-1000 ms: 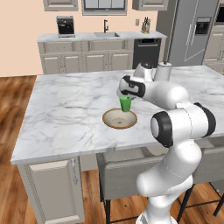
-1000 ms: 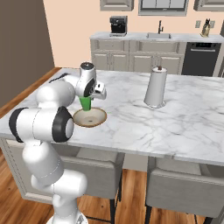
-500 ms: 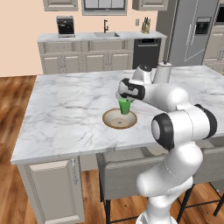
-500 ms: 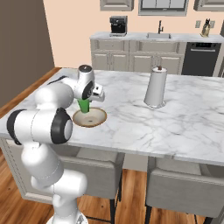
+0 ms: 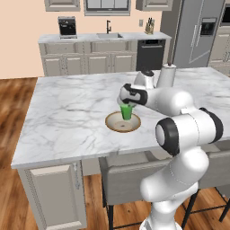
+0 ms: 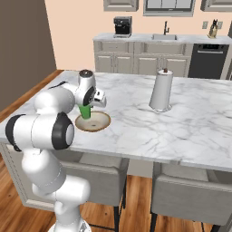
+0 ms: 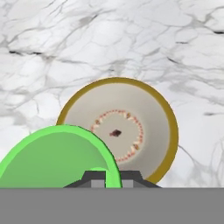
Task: Place the cup inside the bowl on the dining table and move the bowl to any counter.
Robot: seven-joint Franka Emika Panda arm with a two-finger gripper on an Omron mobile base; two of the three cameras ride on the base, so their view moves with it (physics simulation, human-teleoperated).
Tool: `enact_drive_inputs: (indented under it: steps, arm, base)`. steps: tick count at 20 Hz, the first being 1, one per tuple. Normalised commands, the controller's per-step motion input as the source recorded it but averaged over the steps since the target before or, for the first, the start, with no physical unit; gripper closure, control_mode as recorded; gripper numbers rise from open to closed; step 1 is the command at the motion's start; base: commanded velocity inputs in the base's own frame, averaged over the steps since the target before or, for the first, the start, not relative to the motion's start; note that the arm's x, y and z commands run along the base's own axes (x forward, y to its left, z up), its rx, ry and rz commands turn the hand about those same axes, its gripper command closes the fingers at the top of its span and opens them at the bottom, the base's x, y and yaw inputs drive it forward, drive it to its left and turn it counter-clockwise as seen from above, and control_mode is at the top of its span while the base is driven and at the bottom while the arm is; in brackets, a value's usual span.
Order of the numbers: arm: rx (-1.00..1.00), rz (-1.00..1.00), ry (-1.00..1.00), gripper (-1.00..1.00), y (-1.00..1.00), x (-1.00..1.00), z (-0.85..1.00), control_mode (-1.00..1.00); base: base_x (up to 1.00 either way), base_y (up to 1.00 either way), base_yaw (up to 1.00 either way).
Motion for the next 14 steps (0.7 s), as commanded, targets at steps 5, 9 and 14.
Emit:
enact_drive_inputs:
  steps: [5,9,14]
  arm:
    - [0.00,0.00,0.00,1.00,0.00,0.00,-0.16,-1.00]
    - [0.00,0.00,0.00,1.00,0.00,0.00,-0.06,-1.00]
    - [0.00,0.00,0.00,1.00,0.00,0.00,-0.08,-1.00]
  base:
    - [0.00,0.00,0.00]
    - [0.00,0.00,0.00]
    - [0.00,0.00,0.00]
